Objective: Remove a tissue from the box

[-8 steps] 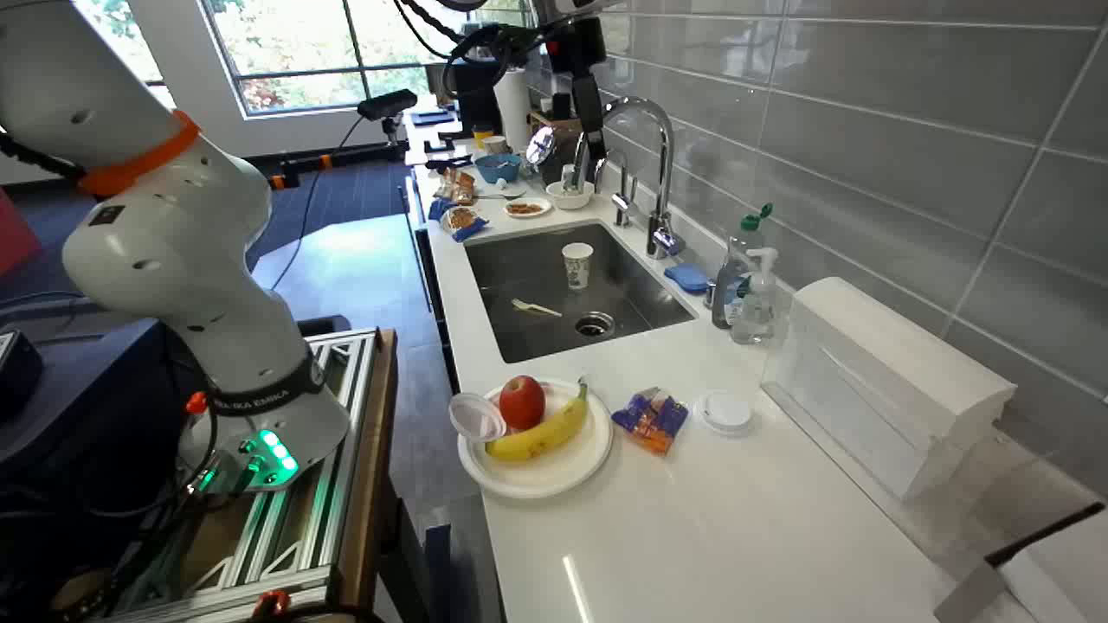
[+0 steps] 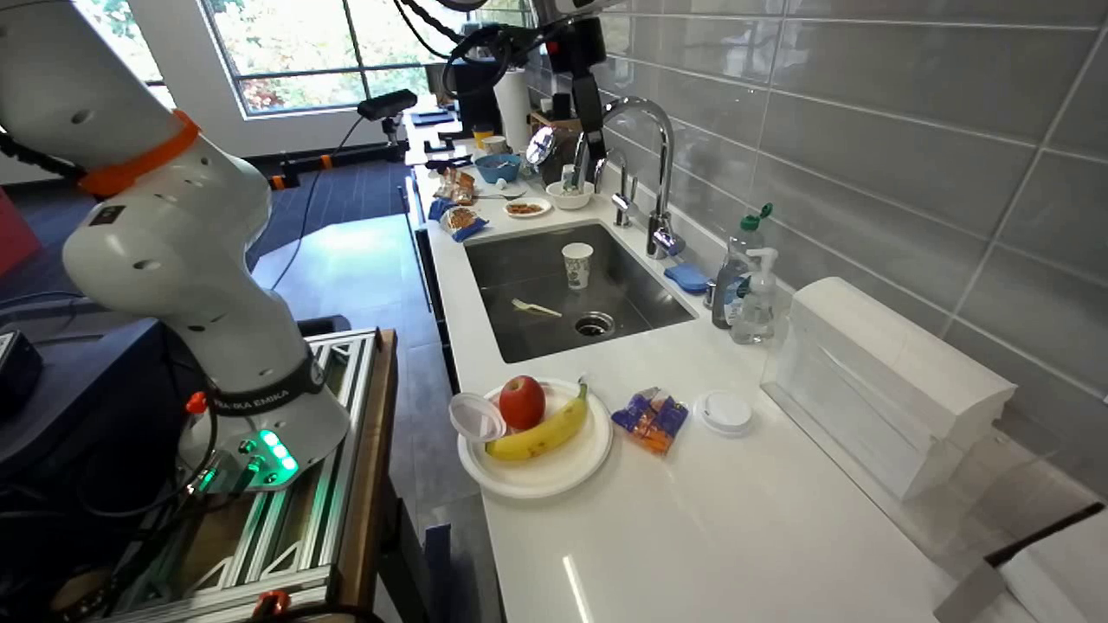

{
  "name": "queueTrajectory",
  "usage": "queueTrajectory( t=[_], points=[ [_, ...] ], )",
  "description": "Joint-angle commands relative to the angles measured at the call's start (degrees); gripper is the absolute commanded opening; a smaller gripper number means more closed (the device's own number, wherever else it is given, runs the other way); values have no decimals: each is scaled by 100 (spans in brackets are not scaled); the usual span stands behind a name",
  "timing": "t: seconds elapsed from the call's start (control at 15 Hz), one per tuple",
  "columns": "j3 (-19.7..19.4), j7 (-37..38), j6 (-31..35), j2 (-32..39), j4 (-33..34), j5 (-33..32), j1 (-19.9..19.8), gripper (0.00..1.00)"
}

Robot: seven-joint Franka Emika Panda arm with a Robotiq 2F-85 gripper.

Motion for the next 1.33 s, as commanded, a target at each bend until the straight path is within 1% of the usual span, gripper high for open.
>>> queueTrajectory(
  t=[0.0,0.13,0.27,0.4,0.53,0.6,0.67,0.8,0.93,1.0,1.2,1.27],
  points=[
    [-313,-69,337,89,6,-132,102,100],
    [-544,-112,739,175,16,-120,9,100],
    [-826,-181,1389,319,5,-129,-125,100],
    [-1064,-253,1883,545,47,-70,-233,100],
    [-1162,77,2234,863,109,-260,-414,100],
    [-1229,114,2395,1046,144,-215,-439,100],
    [-1230,369,2532,1260,211,-361,-515,100],
    [-1283,910,2675,1669,404,-699,-581,100],
    [-1410,1531,2686,2049,677,-1064,-520,100],
    [-1514,1922,2703,2262,835,-1375,-480,100],
    [-1860,2717,2450,2854,1433,-1833,-233,100],
    [-1970,2876,2409,3056,1647,-1875,-139,100]
  ],
)
